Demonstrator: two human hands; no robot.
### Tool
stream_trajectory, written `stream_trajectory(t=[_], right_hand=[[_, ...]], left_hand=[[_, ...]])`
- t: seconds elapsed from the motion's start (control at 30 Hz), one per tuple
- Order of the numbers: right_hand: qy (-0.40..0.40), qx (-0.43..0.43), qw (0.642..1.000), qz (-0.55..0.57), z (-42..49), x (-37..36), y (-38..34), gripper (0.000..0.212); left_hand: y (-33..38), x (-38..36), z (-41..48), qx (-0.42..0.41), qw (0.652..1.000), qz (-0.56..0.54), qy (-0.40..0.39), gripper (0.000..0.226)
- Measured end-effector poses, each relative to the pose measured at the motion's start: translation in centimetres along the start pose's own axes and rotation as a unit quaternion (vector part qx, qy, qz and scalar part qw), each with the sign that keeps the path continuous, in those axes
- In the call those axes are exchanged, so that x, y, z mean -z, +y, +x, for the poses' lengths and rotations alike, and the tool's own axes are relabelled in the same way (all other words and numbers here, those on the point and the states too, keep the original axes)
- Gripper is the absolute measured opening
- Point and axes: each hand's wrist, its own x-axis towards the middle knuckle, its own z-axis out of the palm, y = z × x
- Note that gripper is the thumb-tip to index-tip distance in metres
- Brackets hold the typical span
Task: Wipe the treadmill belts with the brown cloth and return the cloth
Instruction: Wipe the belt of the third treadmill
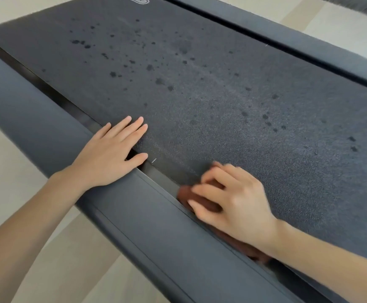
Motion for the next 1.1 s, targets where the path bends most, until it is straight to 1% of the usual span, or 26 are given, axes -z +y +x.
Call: stream_trajectory(t=[0.13,0.2,0.27,0.37,0.47,0.53,0.6,0.67,0.77,0.83,0.87,0.93,0.97,1.03,1.1], right_hand=[[0.022,-0.057,0.998,-0.019,5.0,-2.6,-1.2,0.02],[0.026,-0.04,0.999,-0.022,3.5,-2.2,-1.3,0.02],[0.021,-0.018,0.999,-0.016,0.0,-0.7,-0.9,0.02],[0.012,-0.027,0.999,-0.028,-3.5,1.3,0.2,0.023],[0.041,-0.005,0.999,-0.035,-1.8,0.3,0.3,0.019],[0.038,0.016,0.999,-0.018,1.3,-1.2,0.5,0.019],[0.023,0.014,0.999,-0.018,4.2,-1.9,2.3,0.022],[0.013,-0.026,0.998,-0.052,6.8,-1.9,5.6,0.025],[0.023,-0.121,0.988,-0.096,10.0,-2.2,10.2,0.027],[0.028,-0.175,0.978,-0.112,11.4,-3.0,11.0,0.029],[0.029,-0.184,0.976,-0.116,11.7,-3.3,10.5,0.03],[0.024,-0.166,0.98,-0.106,11.1,-3.5,8.5,0.031],[0.021,-0.137,0.986,-0.093,10.4,-3.4,7.1,0.032],[0.015,-0.054,0.997,-0.054,8.4,-3.1,4.4,0.032],[-0.005,0.026,1.0,-0.007,6.5,-2.9,3.2,0.03]], left_hand=[[0.0,0.3,0.0,-0.003,1.0,0.01,-0.01,0.073],[0.0,0.4,-0.1,0.0,1.0,0.012,-0.013,0.072],[0.0,0.3,-0.2,0.005,1.0,0.007,-0.009,0.07],[0.1,0.1,-0.1,0.003,1.0,-0.001,-0.002,0.07],[0.0,-0.1,0.0,0.005,1.0,-0.004,0.008,0.072],[0.0,0.0,-0.1,0.002,1.0,0.0,0.011,0.071],[0.0,0.2,-0.1,-0.002,1.0,0.003,0.006,0.07],[0.0,0.2,-0.1,-0.001,1.0,0.005,0.004,0.07],[0.1,0.2,-0.2,0.0,1.0,0.004,0.005,0.069],[0.1,0.2,-0.2,-0.001,1.0,0.004,0.008,0.068],[0.0,0.2,-0.1,0.0,1.0,0.004,0.009,0.067],[0.1,0.2,-0.1,0.002,1.0,0.005,0.01,0.066],[0.1,0.3,0.0,0.003,1.0,0.004,0.008,0.067],[0.2,0.3,-0.1,0.005,1.0,0.003,0.002,0.071],[0.1,0.4,-0.1,0.006,1.0,0.004,0.002,0.076]])
